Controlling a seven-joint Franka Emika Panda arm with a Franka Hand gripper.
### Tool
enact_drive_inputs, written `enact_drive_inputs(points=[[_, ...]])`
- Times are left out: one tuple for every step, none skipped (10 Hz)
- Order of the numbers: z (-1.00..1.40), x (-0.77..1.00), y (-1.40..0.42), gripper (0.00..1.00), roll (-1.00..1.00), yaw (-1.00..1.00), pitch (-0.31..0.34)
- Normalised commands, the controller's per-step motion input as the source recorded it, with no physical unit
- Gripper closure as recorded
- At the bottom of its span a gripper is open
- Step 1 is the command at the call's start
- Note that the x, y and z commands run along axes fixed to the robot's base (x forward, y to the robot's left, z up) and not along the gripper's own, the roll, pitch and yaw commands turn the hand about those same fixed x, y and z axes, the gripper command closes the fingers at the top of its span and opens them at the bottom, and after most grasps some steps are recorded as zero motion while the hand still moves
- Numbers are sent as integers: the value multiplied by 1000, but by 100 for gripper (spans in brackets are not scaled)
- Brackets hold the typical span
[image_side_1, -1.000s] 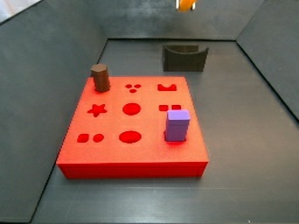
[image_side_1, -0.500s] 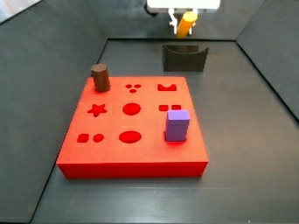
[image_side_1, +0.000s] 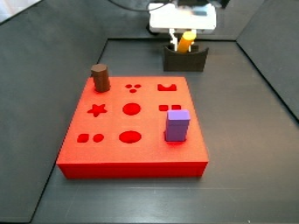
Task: Pick up the oval object. Move up. Place the oval object on the fixture. Regrasp the oval object. Move to above the board. Insert the oval object.
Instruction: Place the oval object on the fixture, then regrasp the oval object.
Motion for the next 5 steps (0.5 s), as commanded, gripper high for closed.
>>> enact_drive_inputs(points=[[-590,116,82,100,-172,-110,25],[-386,98,65,100,-164,-106,15],[0,0,0,0,0,0,0],[1000,0,0,0,-53,-18,-28],[1000,-8,3,0,-47,-9,-23]])
